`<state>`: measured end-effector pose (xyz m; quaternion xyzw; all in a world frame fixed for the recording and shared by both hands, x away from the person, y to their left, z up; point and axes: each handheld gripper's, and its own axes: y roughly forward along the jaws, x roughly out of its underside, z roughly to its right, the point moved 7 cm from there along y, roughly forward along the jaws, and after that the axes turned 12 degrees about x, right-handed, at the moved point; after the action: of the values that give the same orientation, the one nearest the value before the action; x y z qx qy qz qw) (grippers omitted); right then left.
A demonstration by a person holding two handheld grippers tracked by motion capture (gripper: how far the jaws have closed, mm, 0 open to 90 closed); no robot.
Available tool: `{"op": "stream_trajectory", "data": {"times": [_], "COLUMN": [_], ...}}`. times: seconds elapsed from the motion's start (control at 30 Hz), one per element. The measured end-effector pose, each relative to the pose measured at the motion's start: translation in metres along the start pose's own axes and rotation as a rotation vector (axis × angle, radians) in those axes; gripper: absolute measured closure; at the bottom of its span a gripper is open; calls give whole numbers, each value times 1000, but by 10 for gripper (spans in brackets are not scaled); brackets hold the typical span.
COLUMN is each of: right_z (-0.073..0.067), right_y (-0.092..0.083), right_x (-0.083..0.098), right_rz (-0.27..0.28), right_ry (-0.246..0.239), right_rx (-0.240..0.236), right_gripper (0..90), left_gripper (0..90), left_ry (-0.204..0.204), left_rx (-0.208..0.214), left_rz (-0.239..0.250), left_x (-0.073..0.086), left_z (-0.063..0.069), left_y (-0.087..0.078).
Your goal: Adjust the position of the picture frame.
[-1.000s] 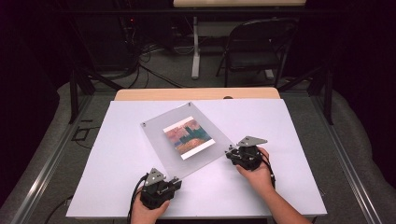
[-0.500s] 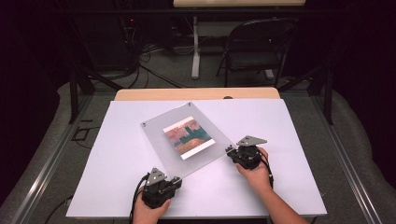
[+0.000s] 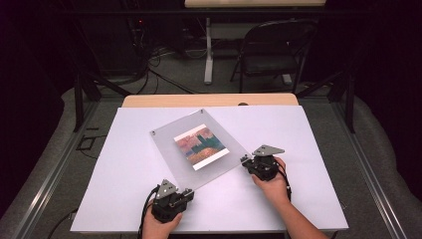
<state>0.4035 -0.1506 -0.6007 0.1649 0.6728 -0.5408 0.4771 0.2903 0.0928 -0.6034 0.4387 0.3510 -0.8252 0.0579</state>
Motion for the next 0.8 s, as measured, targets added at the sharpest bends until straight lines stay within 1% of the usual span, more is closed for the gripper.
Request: {"op": "stream_trajectory", "data": {"times": [0.1,0.13,0.4,0.67,0.8], "right_z": [0,0,0,1,0], "right_y": [0,0,0,0,-1], "right_x": [0,0,0,0,-1], "right_rz": [1,-1,-1,1,1], "right_ry": [-1,1,1,-1,-9], "right_rx": [0,0,1,-2,0], "right_gripper": [846,846,847,847,851], "left_gripper": [829,829,839,839,839], "left_ry": [0,3,17,14,12], "left_rx": [0,-7,-7,-3,-2], "left_rz": [-5,-6,-9,-3,-5], "left_x": [1,1,1,1,1], "left_z": [0,-1,0,-1,-1], "left_y": [1,1,2,2,1]}}
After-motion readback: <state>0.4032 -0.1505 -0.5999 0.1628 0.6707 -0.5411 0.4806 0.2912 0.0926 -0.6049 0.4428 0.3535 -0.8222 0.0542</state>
